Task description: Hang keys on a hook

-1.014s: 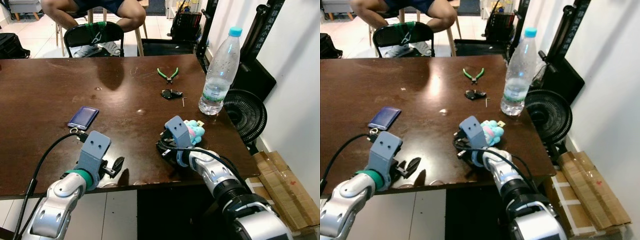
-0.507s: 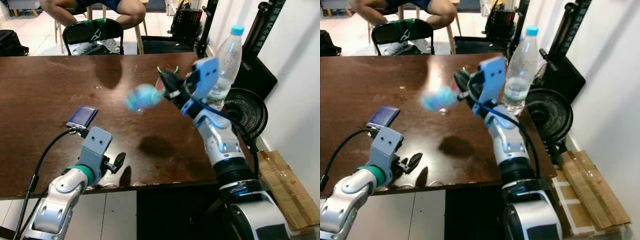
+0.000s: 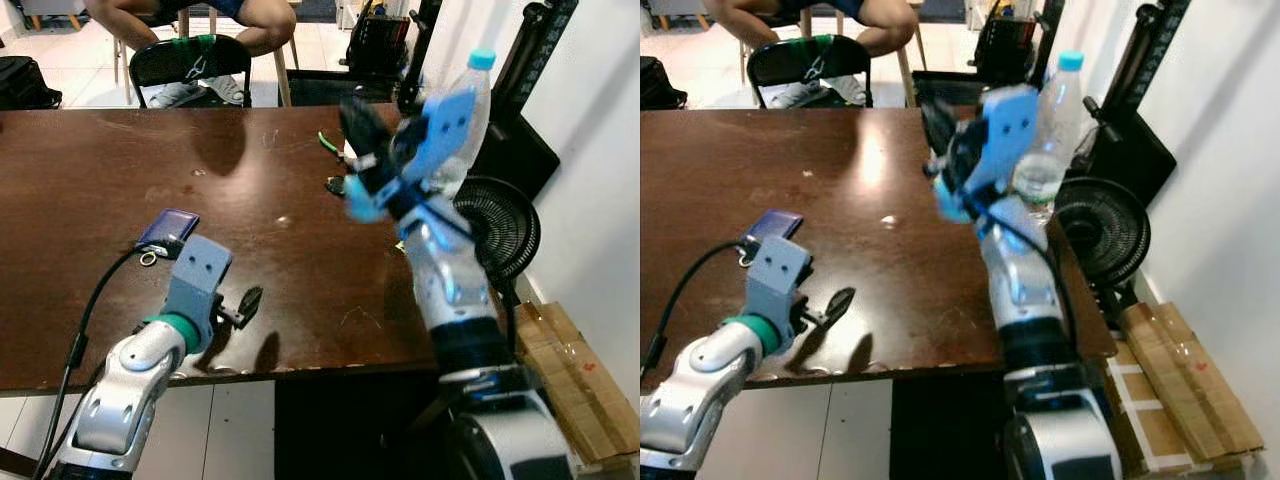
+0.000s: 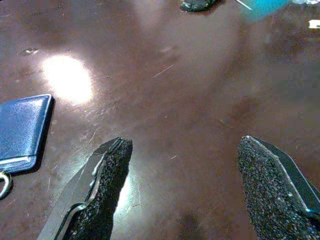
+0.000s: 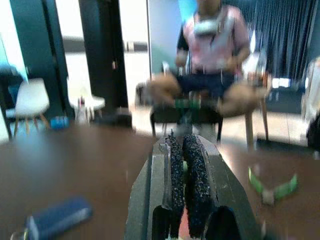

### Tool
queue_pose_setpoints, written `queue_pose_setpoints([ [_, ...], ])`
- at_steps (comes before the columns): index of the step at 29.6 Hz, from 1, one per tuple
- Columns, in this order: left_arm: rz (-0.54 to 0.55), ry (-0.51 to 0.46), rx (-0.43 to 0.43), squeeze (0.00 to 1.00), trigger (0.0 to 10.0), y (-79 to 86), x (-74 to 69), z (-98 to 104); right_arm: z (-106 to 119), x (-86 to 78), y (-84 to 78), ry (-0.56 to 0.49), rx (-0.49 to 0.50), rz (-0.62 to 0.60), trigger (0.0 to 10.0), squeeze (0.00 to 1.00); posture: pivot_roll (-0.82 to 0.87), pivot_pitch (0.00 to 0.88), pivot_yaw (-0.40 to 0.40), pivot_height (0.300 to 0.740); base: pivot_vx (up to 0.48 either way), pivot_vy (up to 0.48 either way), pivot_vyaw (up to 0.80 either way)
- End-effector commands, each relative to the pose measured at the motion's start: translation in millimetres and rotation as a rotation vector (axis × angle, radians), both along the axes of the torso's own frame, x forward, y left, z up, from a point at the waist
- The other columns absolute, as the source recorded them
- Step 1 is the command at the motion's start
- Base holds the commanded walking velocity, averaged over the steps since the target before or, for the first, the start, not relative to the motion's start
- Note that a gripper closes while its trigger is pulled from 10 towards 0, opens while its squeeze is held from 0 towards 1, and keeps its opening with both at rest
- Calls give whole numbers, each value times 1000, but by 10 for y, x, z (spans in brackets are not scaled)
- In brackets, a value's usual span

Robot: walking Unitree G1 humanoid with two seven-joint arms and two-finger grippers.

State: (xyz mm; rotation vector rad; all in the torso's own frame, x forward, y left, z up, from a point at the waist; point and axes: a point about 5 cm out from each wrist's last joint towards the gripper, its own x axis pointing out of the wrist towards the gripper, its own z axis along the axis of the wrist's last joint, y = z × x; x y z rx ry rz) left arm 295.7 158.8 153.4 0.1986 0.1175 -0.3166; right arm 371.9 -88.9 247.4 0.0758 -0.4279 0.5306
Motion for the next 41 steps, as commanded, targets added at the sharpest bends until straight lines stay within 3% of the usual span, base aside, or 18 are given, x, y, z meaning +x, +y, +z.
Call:
queue_pose_setpoints([
  [1, 13, 8, -8, 0, 10000, 9, -16, -4, -16, -11, 10, -5, -3, -18, 10000, 0, 5, 44, 66, 740, 0, 0, 0],
  [5, 31, -8, -10, 0, 10000, 19, -23, 31, -97, -24, 12, 21, 2, -33, 10000, 0, 5, 46, 70, 740, 0, 0, 0],
  [7, 75, -61, -1, 0, 10000, 37, -44, 100, -210, -78, 36, 50, 15, -50, 10000, 0, 5, 49, 74, 740, 0, 0, 0],
  [15, 169, -111, -6, 0, 10000, 95, -78, 111, -277, -181, 65, 52, 45, -79, 10000, 0, 1, 47, 80, 740, -66, 0, 0],
  [41, 237, -167, -24, 0, 10000, 152, -60, 228, -308, -217, 135, 70, 48, -104, 10000, 0, 10, 46, 77, 740, -426, 0, 0],
])
